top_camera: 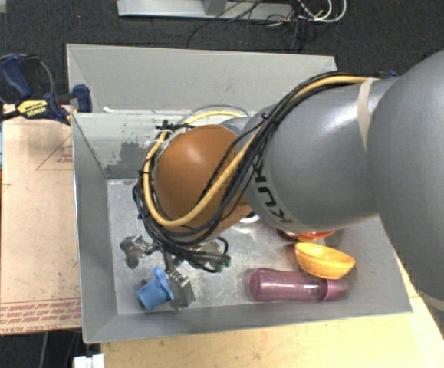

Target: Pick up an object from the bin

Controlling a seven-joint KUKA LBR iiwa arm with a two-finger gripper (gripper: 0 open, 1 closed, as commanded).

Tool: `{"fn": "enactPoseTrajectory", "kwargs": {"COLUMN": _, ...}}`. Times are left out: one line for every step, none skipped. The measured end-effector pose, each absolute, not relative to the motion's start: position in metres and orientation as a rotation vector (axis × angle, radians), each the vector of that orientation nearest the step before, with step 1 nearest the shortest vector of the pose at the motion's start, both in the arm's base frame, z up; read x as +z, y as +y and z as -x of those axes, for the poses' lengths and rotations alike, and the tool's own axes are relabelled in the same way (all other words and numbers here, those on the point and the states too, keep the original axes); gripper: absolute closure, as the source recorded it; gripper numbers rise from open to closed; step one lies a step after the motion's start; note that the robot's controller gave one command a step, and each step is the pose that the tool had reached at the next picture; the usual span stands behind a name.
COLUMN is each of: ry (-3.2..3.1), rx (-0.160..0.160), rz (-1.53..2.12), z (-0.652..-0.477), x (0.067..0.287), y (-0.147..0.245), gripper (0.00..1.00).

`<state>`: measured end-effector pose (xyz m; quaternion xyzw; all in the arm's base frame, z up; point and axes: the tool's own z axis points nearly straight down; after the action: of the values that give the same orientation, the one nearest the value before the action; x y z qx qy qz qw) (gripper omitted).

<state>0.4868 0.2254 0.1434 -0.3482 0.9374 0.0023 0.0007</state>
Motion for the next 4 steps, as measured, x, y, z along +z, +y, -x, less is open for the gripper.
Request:
{"fn": "enactPoseTrajectory", "kwargs": {"ry": 2.896, "rx": 0.007, "rz": 1.186, "z": -0.4886, "x": 0.0717, "y": 0.2247, "gripper": 0.0}}
{"fn": "enactPoseTrajectory", "kwargs": {"ry": 2.665, "rx": 0.007, "rz": 1.638, "z": -0.4813, "x": 0.0697, "y": 0.2207, "gripper": 1.0}}
{"fn": "enactPoseTrajectory", "kwargs": {"ry": 2.666, "rx": 0.008, "rz": 1.638, "z": -0.4812, "x": 0.0698, "y": 0.2208, "gripper": 1.0}}
{"fn": "enactPoseTrajectory", "kwargs": {"ry": 2.668, "rx": 0.009, "rz": 1.634, "z": -0.4812, "x": 0.074, "y": 0.2211, "gripper": 1.0}}
